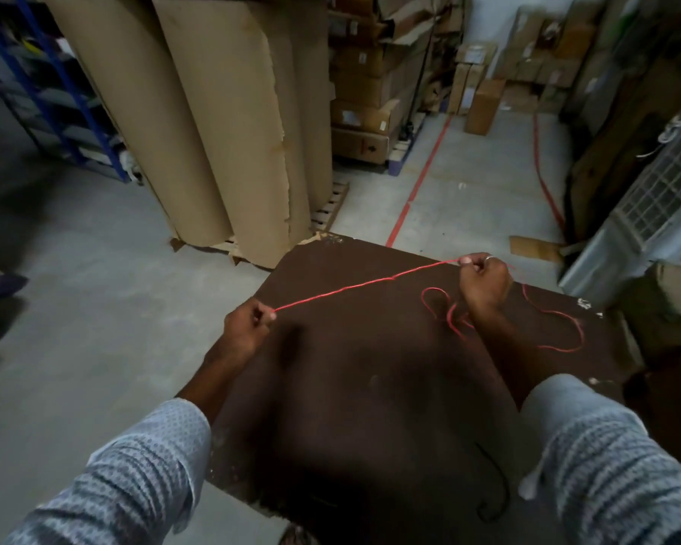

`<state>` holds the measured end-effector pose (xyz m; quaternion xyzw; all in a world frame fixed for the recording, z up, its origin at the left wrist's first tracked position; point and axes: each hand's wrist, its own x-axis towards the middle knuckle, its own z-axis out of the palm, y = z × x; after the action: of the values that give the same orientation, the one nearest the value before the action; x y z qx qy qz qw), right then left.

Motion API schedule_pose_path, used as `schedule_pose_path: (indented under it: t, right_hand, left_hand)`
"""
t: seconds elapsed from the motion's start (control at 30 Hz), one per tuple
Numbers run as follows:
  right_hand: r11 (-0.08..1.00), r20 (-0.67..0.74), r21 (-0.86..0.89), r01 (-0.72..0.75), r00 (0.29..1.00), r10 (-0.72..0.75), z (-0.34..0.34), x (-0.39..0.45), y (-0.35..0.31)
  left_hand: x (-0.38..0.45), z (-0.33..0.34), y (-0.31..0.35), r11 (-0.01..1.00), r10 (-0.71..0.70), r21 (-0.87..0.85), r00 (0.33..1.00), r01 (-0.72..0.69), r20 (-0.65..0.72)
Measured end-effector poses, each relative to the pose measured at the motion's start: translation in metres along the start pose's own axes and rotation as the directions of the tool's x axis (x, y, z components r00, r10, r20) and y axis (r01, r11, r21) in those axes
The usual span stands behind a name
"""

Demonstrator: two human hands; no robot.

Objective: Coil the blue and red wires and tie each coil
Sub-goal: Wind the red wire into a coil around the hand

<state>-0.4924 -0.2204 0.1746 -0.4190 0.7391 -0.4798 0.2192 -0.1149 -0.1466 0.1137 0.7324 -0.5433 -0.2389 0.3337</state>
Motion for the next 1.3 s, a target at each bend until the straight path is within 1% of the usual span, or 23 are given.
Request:
schedule_pose_path:
  t: [0.1, 0.17, 0.23, 0.3, 0.37, 0.47, 0.53, 0.63, 0.67, 0.73, 0.8, 0.87, 0.9, 0.93, 1.0, 1.03, 1.1, 1.13, 1.17, 1.2, 1.23, 1.3]
  right_hand:
    - [0.991, -0.034, -0.137, 0.007, 0.999, -0.011, -0.031, 0.013, 0.011]
    - [0.984, -0.062, -0.176, -0.012, 0.998, 0.001, -0.047, 0.019, 0.013]
    - [0.983, -0.085, -0.181, -0.027, 0.996, 0.012, -0.059, 0.026, 0.014]
    - [0.981, -0.1, -0.19, -0.037, 0.995, 0.018, -0.069, 0.032, 0.014]
    - [0.984, -0.124, -0.168, -0.058, 0.992, 0.037, -0.075, 0.035, 0.014]
    - [0.982, -0.153, -0.168, -0.085, 0.986, 0.059, -0.083, 0.032, 0.01]
    - [0.989, -0.146, -0.127, -0.079, 0.987, 0.06, -0.086, 0.031, 0.009]
    - [0.998, -0.067, -0.034, -0.051, 0.997, 0.049, -0.084, 0.034, 0.011]
    - [0.999, -0.034, -0.028, -0.03, 0.999, 0.029, -0.082, 0.035, 0.013]
    - [0.999, 0.026, -0.026, 0.024, 0.999, -0.024, -0.077, 0.031, 0.012]
    - [0.995, 0.088, -0.065, 0.074, 0.994, -0.068, -0.075, 0.022, 0.005]
    - [0.99, 0.159, -0.105, 0.095, 0.984, -0.077, -0.074, 0.014, 0.001]
    - [0.991, 0.199, -0.108, 0.077, 0.979, -0.054, -0.074, 0.011, -0.001]
    - [0.993, 0.231, -0.107, 0.039, 0.973, -0.014, -0.075, 0.01, -0.001]
    - [0.994, 0.278, -0.085, -0.075, 0.956, 0.096, -0.078, 0.009, 0.0]
    - [0.988, 0.305, -0.043, -0.15, 0.94, 0.156, -0.079, 0.009, 0.002]
    - [0.955, 0.35, 0.088, -0.283, 0.906, 0.236, -0.083, 0.009, 0.002]
    - [0.933, 0.356, 0.159, -0.324, 0.9, 0.252, -0.087, 0.01, 0.001]
    - [0.911, 0.348, 0.224, -0.347, 0.901, 0.258, -0.091, 0.011, -0.001]
    - [0.892, 0.328, 0.281, -0.354, 0.909, 0.258, -0.096, 0.013, -0.002]
    - [0.876, 0.298, 0.33, -0.351, 0.92, 0.256, -0.1, 0.016, -0.004]
    - [0.864, 0.214, 0.388, -0.322, 0.943, 0.255, -0.108, 0.018, -0.007]
  left_hand:
    - [-0.011, 0.012, 0.005, 0.969, 0.192, 0.138, 0.977, -0.203, 0.093]
    - [-0.015, 0.02, 0.016, 0.94, 0.24, 0.21, 0.959, -0.268, 0.151]
    - [-0.013, 0.027, 0.022, 0.899, 0.298, 0.284, 0.941, -0.334, 0.162]
    - [-0.01, 0.033, 0.027, 0.873, 0.332, 0.312, 0.926, -0.374, 0.181]
    - [-0.007, 0.037, 0.034, 0.866, 0.327, 0.322, 0.921, -0.382, 0.211]
    - [-0.003, 0.044, 0.04, 0.867, 0.319, 0.329, 0.925, -0.373, 0.209]
    - [0.0, 0.048, 0.039, 0.891, 0.301, 0.296, 0.936, -0.345, 0.184]
    - [-0.001, 0.058, 0.044, 0.944, 0.291, 0.132, 0.951, -0.303, 0.104]
    - [-0.002, 0.062, 0.048, 0.957, 0.272, 0.083, 0.96, -0.278, 0.072]
    - [-0.004, 0.071, 0.059, 0.977, 0.212, 0.0, 0.977, -0.212, 0.033]
    - [-0.007, 0.08, 0.075, 0.984, 0.154, -0.094, 0.987, -0.15, 0.038]
    - [-0.008, 0.087, 0.092, 0.974, 0.088, -0.21, 0.995, -0.079, 0.034]
    - [-0.008, 0.091, 0.101, 0.955, 0.025, -0.298, 0.999, -0.014, 0.034]
    - [-0.006, 0.094, 0.108, 0.909, -0.051, -0.412, 0.998, 0.064, 0.044]
    - [-0.002, 0.099, 0.118, 0.721, -0.195, -0.656, 0.974, 0.223, 0.117]
    - [0.001, 0.099, 0.121, 0.614, -0.256, -0.733, 0.953, 0.291, 0.164]
    - [0.006, 0.099, 0.121, 0.432, -0.375, -0.813, 0.897, 0.392, 0.234]
    - [0.008, 0.099, 0.119, 0.352, -0.428, -0.836, 0.867, 0.42, 0.255]
    - [0.008, 0.098, 0.115, 0.296, -0.465, -0.854, 0.845, 0.428, 0.263]
    - [0.007, 0.099, 0.111, 0.276, -0.488, -0.862, 0.835, 0.425, 0.255]
    - [0.004, 0.099, 0.106, 0.28, -0.497, -0.863, 0.832, 0.422, 0.246]
    - [0.0, 0.099, 0.095, 0.356, -0.464, -0.837, 0.856, 0.416, 0.228]
